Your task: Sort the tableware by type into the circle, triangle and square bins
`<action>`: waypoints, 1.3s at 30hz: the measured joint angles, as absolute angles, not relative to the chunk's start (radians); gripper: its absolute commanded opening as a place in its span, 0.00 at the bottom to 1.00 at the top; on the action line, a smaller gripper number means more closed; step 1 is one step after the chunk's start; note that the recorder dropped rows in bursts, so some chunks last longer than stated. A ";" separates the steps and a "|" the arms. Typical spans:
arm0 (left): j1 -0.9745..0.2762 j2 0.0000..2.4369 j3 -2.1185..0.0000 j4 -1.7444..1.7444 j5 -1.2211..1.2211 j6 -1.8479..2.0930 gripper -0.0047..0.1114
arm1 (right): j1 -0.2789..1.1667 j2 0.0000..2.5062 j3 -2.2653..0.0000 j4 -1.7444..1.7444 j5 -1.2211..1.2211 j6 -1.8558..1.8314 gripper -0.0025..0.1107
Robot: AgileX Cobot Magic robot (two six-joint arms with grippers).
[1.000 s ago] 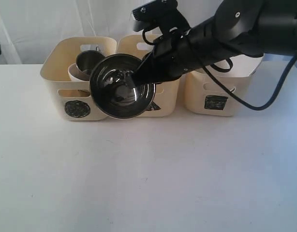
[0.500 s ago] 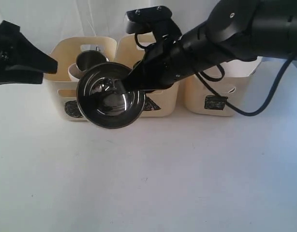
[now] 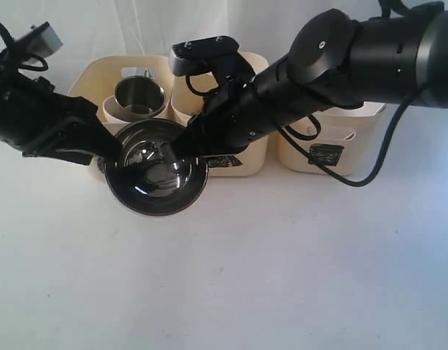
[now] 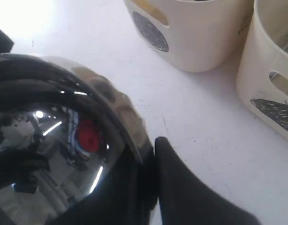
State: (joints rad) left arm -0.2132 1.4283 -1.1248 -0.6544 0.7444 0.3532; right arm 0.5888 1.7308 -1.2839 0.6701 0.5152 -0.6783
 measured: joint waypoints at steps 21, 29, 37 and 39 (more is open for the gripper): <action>-0.289 1.504 -1.125 -0.672 0.667 0.316 0.04 | 0.589 1.731 -1.284 0.696 0.519 -0.674 0.02; -0.289 1.504 -1.125 -0.672 0.671 0.316 0.04 | 0.589 1.731 -1.284 0.712 0.539 -0.674 0.02; -0.289 1.504 -1.129 -0.668 0.663 0.335 0.04 | 0.587 1.732 -1.284 0.741 0.545 -0.674 0.02; -0.289 1.504 -1.155 -0.652 0.661 0.342 0.04 | 0.587 1.732 -1.284 0.766 0.521 -0.679 0.02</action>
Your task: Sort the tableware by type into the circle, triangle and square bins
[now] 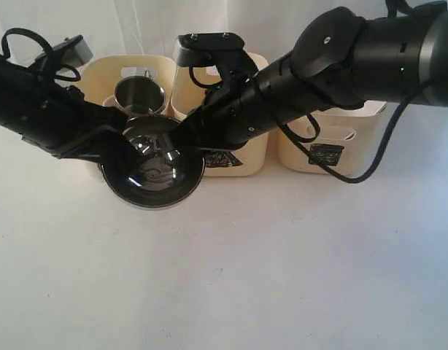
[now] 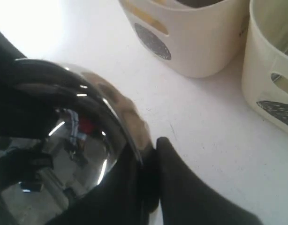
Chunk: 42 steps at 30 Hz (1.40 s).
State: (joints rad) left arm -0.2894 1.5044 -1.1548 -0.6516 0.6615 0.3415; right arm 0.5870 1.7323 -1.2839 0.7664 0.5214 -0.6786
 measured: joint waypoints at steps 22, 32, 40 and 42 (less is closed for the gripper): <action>-0.279 1.511 -1.298 -0.608 0.351 0.525 0.04 | 0.570 1.861 -1.419 1.476 0.329 -1.320 0.07; -0.279 1.578 -1.317 -0.614 0.269 0.584 0.04 | 0.569 1.913 -1.444 1.491 0.337 -1.347 0.19; -0.279 1.615 -1.345 -0.601 0.242 0.607 0.04 | 0.569 1.940 -1.458 1.499 0.372 -1.369 0.45; -0.279 1.620 -1.345 -0.605 0.226 0.607 0.04 | 0.569 1.940 -1.464 1.499 0.375 -1.372 0.47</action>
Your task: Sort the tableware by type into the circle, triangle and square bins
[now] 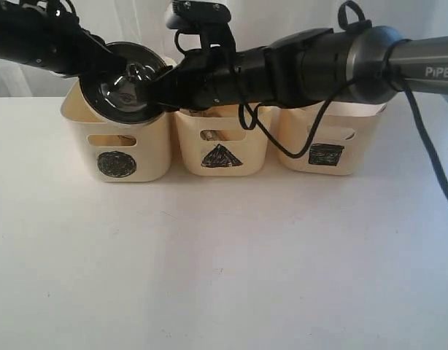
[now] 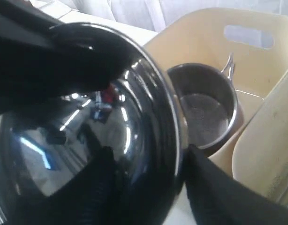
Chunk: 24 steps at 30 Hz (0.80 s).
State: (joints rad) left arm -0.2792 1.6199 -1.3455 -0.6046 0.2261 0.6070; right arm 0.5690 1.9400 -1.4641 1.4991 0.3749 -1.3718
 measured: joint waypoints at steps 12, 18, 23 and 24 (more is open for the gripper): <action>-0.287 1.646 -1.349 -0.612 0.158 0.644 0.04 | 0.569 1.940 -1.466 1.498 0.380 -1.373 0.47; -0.293 1.646 -1.353 -0.625 0.110 0.646 0.04 | 0.569 1.918 -1.466 1.498 0.338 -1.373 0.47; -0.293 1.650 -1.355 -0.622 -0.028 0.645 0.04 | 0.575 1.905 -1.466 1.500 0.340 -1.373 0.47; -0.293 1.651 -1.355 -0.620 -0.047 0.645 0.04 | 0.580 1.905 -1.468 1.500 0.348 -1.373 0.47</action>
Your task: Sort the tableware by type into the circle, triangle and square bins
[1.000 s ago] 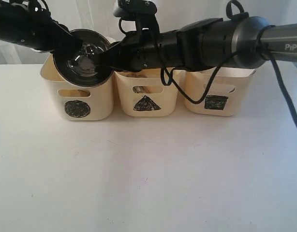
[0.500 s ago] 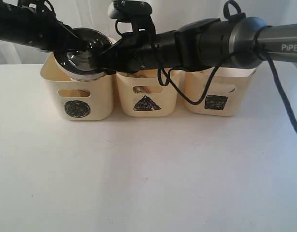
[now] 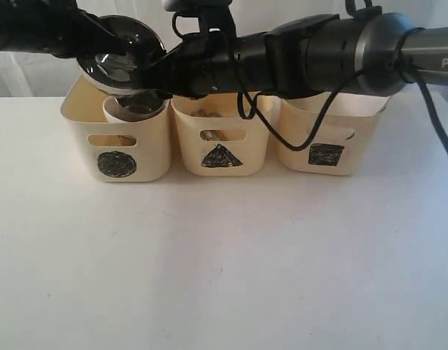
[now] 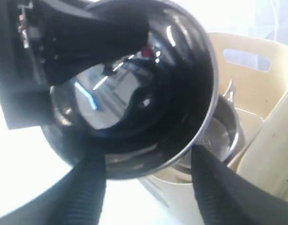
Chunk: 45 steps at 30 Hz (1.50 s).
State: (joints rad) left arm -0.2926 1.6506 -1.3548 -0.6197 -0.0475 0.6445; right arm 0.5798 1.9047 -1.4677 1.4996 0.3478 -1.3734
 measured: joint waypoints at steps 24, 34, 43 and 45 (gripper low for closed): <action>-0.215 1.807 -1.444 -0.557 -0.275 0.617 0.04 | 0.588 1.949 -1.474 1.508 0.381 -1.375 0.47; -0.186 1.964 -1.620 -0.559 -0.250 0.469 0.04 | 0.588 1.949 -1.474 1.508 0.378 -1.375 0.47; -0.186 2.109 -1.755 -0.559 -0.179 0.443 0.04 | 0.588 1.949 -1.474 1.486 0.376 -1.377 0.47; -0.184 2.119 -1.775 -0.559 -0.149 0.443 0.08 | 0.588 1.949 -1.474 1.484 0.376 -1.377 0.47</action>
State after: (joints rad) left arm -0.1836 2.1191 -1.7749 -0.5588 -0.1492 0.4427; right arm 0.5884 1.9489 -1.4745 1.4843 0.3765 -1.3773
